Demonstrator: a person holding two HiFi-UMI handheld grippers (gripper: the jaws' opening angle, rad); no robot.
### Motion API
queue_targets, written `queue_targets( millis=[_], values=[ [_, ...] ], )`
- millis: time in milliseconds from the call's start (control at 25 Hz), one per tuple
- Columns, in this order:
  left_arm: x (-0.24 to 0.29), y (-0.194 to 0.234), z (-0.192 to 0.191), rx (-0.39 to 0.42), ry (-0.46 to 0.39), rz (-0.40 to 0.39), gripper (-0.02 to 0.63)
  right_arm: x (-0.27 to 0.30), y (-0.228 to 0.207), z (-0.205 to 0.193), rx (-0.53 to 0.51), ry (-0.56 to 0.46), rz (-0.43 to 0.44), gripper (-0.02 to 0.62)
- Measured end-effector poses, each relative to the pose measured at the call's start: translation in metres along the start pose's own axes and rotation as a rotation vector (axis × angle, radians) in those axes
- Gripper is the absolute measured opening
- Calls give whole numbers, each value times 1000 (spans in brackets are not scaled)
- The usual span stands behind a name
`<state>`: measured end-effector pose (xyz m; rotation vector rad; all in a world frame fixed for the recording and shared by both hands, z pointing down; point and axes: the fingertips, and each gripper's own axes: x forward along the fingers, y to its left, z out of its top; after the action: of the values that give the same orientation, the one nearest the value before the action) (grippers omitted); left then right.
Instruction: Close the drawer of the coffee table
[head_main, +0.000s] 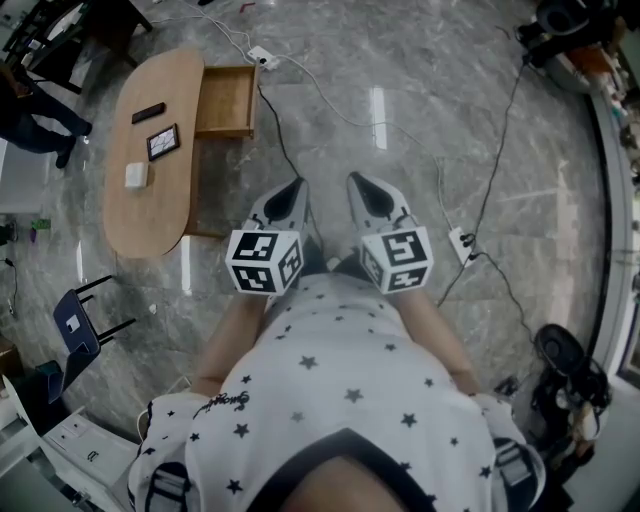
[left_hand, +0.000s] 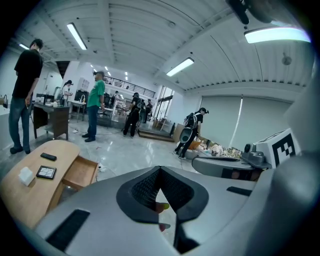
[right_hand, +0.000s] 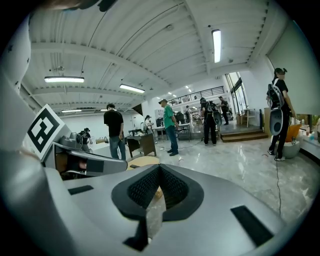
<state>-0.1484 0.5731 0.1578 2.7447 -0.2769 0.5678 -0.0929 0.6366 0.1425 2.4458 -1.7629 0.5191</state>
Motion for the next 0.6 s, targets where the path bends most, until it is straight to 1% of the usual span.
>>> queue_targets(
  millis=[280, 600],
  values=[
    [10, 6, 3, -26, 6, 13, 6, 8, -5, 1, 4, 4, 18, 6],
    [41, 22, 10, -15, 24, -2, 6, 29, -22, -3, -4, 37, 3, 6]
  ],
)
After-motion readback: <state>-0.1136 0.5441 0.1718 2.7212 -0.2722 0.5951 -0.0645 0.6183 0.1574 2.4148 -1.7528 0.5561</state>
